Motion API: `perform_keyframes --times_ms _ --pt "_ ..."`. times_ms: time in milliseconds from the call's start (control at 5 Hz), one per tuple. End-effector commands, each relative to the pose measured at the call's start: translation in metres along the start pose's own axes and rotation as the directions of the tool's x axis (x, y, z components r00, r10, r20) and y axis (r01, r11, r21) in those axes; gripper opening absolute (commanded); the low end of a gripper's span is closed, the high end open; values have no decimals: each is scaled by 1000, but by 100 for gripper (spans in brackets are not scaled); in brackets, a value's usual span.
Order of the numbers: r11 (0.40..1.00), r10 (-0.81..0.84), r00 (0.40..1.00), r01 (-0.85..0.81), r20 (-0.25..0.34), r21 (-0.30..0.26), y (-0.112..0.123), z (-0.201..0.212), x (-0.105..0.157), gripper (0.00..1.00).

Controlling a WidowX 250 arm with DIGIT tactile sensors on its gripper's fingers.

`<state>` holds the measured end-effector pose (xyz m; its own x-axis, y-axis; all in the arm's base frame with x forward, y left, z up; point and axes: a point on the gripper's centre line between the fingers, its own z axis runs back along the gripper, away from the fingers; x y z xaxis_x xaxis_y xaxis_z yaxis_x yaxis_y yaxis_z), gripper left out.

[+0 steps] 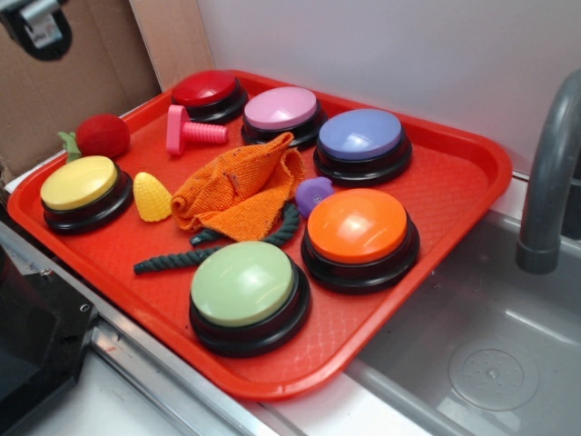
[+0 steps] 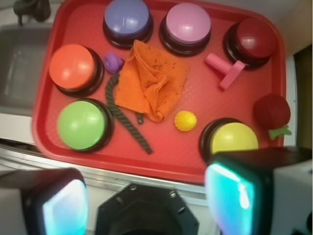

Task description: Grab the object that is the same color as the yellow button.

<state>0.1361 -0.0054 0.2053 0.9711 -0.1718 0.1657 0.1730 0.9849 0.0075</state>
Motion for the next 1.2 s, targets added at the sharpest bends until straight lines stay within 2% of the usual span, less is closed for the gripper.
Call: perform_keyframes --times_ms 0,200,400,600,1000 --pt "971 -236 971 237 -28 38 37 -60 7 100" --pt "924 -375 926 369 38 103 47 -83 22 100" --pt "896 -440 895 433 69 97 52 -111 35 100" --pt "874 -483 874 480 39 77 57 -137 46 100" --pt "850 -525 851 524 7 44 56 -163 43 100"
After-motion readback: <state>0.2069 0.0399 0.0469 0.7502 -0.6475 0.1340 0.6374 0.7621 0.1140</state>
